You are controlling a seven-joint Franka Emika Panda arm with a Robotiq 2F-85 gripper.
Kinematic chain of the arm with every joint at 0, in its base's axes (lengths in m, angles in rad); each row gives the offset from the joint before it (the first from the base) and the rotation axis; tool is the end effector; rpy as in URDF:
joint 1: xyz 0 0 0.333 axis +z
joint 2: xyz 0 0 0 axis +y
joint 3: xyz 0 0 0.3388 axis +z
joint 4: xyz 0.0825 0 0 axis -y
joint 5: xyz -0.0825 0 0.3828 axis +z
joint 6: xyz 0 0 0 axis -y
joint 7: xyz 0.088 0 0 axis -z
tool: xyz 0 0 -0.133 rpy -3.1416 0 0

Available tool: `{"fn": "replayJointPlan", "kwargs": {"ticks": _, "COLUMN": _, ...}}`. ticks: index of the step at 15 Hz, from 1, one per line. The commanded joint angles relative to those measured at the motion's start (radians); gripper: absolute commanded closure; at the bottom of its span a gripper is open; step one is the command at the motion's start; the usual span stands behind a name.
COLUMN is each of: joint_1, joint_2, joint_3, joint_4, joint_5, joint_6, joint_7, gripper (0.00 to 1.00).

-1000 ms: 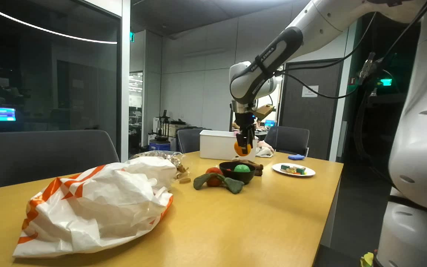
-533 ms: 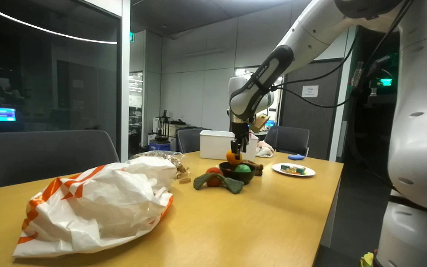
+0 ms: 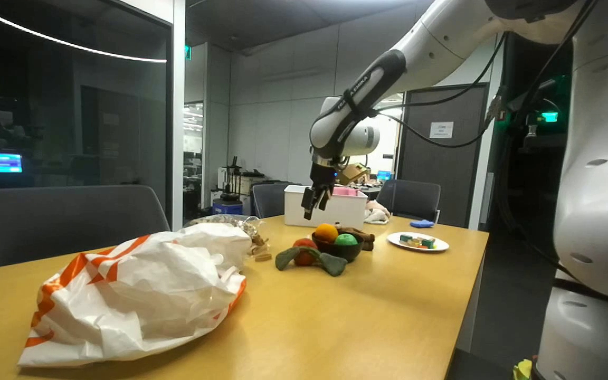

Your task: Remove the orange from the plastic and put it in the black bowl then remove the yellow container from the plastic and put it on the table.

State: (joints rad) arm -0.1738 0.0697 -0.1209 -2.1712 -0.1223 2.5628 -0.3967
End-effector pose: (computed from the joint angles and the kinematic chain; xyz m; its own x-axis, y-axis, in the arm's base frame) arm 0.5578 -0.1685 0.3941 0.9450 0.2148 0.2467 0.1624 -0.9628 0.2161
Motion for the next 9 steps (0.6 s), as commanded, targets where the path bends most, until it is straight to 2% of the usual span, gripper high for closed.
{"fn": "replayJointPlan", "kwargs": {"ticks": 1, "joint_1": 0.058, "joint_2": -0.019, "joint_3": 0.079, "joint_4": -0.012, "joint_5": 0.175, "joint_6": -0.025, "joint_7": -0.157, "gripper": 0.0}}
{"fn": "replayJointPlan", "kwargs": {"ticks": 4, "joint_1": 0.104, "joint_2": 0.005, "joint_3": 0.145, "joint_4": 0.005, "joint_5": 0.325, "joint_6": -0.107, "joint_7": -0.266, "gripper": 0.0}}
{"fn": "replayJointPlan", "kwargs": {"ticks": 9, "joint_1": 0.152, "joint_2": 0.02, "joint_3": 0.204, "joint_4": 0.035, "joint_5": 0.485, "joint_6": -0.317, "joint_7": -0.446, "gripper": 0.0}}
